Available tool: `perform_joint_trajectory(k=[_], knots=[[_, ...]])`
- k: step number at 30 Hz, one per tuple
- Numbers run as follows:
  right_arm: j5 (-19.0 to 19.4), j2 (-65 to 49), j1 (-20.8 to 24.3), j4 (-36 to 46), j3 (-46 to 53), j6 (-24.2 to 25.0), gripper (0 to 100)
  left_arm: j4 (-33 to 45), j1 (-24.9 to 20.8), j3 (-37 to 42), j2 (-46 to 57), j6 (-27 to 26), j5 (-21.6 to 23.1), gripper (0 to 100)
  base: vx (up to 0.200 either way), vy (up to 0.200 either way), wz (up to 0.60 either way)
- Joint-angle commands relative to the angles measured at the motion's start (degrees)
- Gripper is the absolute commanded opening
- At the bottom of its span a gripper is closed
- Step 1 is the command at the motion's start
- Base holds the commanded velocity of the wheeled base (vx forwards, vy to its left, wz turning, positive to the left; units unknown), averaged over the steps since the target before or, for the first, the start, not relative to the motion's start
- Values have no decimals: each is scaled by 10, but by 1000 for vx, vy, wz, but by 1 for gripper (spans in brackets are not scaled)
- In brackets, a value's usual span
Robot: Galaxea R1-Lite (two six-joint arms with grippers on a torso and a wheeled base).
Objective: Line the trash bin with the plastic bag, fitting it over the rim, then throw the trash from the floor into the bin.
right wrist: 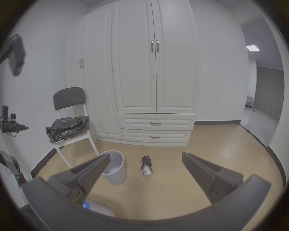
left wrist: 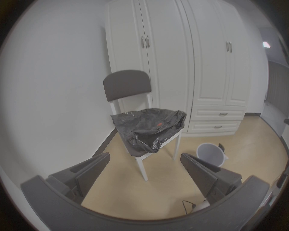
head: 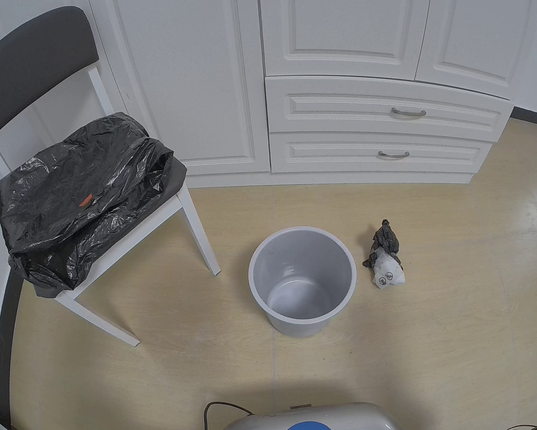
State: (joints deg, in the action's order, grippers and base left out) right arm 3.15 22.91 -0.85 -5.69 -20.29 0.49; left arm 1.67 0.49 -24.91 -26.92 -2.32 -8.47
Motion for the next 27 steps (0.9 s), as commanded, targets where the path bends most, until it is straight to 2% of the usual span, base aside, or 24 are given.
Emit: perform_joint_trajectory(k=[1, 6, 7, 8, 9, 14, 20, 25, 26, 27], knots=[[-54, 216, 5, -63, -98, 43, 100, -7, 52, -78, -229, -18, -26, 100, 0, 0, 0], [-89, 268, 7, -71, -122, 55, 100, -106, 171, -85, -347, -110, 56, 100, 0, 0, 0], [-89, 268, 7, -71, -122, 55, 100, -106, 171, -85, -347, -110, 56, 100, 0, 0, 0], [-92, 280, 14, -78, -127, 64, 100, -149, 196, -80, -386, -130, 79, 100, 0, 0, 0], [-93, 288, 23, -82, -126, 71, 100, -169, 203, -76, -403, -134, 83, 100, 0, 0, 0], [-95, 318, 49, -87, -98, 94, 100, -235, 196, -59, -437, -138, 81, 100, 0, 0, 0], [-95, 327, 49, -88, -92, 95, 100, -250, 160, -60, -467, -135, 72, 100, 0, 0, 0], [-95, 319, 47, -88, -96, 94, 100, -312, 111, -54, -521, -128, 5, 100, 0, 0, 0], [-95, 319, 47, -88, -96, 94, 100, -312, 111, -54, -521, -128, 5, 100, 0, 0, 0], [-95, 321, 45, -90, -98, 94, 100, -347, 95, -50, -541, -116, -20, 100, 0, 0, 0]])
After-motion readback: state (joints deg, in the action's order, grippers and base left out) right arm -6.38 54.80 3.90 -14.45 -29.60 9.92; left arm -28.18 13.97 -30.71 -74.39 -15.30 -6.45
